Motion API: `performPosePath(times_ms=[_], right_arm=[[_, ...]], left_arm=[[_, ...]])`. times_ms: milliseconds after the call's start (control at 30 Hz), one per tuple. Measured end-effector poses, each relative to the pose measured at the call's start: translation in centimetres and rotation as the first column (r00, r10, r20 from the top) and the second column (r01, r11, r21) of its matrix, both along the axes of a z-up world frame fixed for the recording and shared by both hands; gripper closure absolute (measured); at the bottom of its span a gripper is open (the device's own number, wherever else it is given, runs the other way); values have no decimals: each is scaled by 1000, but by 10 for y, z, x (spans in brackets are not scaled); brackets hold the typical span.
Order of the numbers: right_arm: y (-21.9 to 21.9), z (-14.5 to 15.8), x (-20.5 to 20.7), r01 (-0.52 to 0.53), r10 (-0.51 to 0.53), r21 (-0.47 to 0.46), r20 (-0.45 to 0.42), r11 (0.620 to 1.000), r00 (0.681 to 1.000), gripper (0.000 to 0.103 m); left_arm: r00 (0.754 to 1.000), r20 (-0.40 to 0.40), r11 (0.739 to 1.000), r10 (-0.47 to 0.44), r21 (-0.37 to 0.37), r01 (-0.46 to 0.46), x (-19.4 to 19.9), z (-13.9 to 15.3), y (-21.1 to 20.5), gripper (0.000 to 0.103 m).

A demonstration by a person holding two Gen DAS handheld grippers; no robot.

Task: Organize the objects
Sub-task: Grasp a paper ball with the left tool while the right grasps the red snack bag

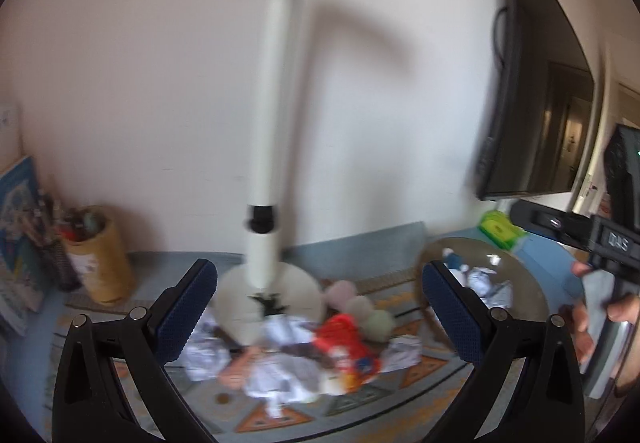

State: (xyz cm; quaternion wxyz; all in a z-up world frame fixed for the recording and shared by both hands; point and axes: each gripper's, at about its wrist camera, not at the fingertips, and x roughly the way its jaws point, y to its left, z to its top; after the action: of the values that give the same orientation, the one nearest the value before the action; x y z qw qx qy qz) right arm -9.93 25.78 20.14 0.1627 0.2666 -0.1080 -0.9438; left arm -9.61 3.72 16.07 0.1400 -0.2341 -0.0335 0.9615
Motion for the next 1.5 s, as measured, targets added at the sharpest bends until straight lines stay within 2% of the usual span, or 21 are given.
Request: performPosePath(times_ms=[167, 300, 433, 533, 667, 733, 800, 833, 900, 933, 1000, 1033, 1167, 1300, 1367, 1500], right_arm=[[-49, -11, 6, -58, 59, 49, -5, 997, 998, 0], [-83, -38, 3, -84, 83, 71, 18, 994, 996, 0], [-110, -75, -3, -76, 70, 103, 65, 992, 995, 0], [-124, -107, -8, -58, 46, 144, 84, 988, 995, 0], [-131, -134, -25, -54, 36, 148, 119, 987, 992, 0], [-127, -139, -34, -35, 19, 123, 127, 992, 992, 0], [-120, -143, -37, -25, 13, 90, 122, 996, 992, 0], [-116, -145, -37, -16, 8, 69, 112, 997, 994, 0], [-111, -148, -33, -25, 22, 37, 84, 999, 996, 0], [-111, -147, -31, -36, 33, 43, 73, 998, 997, 0], [-115, -147, -30, -31, 24, 95, 75, 995, 997, 0], [-116, -147, -30, -22, 13, 112, 80, 993, 997, 0], [-117, -149, -25, -16, 3, 150, 85, 989, 996, 0], [-115, -136, -13, -38, 38, 69, 8, 997, 999, 0], [-115, -132, -9, -63, 64, 41, -16, 997, 998, 0], [-118, -133, -9, -123, 123, -12, -17, 992, 992, 0]], left_arm=[[994, 35, 995, 99, 20, -100, -2, -11, -65, 0], [982, 108, 987, 152, 32, -156, -14, -36, -104, 0], [966, 177, 979, 186, 51, -197, -35, -69, -121, 0], [957, 220, 975, 188, 71, -208, -57, -93, -121, 0], [939, 279, 970, 202, 74, -231, -98, -117, -119, 1], [927, 314, 965, 206, 95, -246, -115, -123, -121, 1], [915, 353, 952, 198, 154, -265, -124, -132, -125, 1], [917, 355, 940, 180, 212, -266, -124, -139, -128, 1], [929, 336, 928, 156, 274, -254, -121, -150, -130, 1], [930, 331, 930, 160, 265, -254, -120, -155, -128, 1], [907, 368, 946, 203, 166, -279, -126, -163, -123, 1], [906, 365, 947, 212, 152, -283, -126, -165, -122, 1], [914, 372, 948, 160, 201, -248, -122, -171, -119, 1], [927, 337, 955, 163, 183, -235, -116, -166, -115, 1], [929, 335, 953, 154, 198, -229, -113, -167, -115, 1], [926, 342, 950, 157, 205, -237, -109, -170, -115, 1]])
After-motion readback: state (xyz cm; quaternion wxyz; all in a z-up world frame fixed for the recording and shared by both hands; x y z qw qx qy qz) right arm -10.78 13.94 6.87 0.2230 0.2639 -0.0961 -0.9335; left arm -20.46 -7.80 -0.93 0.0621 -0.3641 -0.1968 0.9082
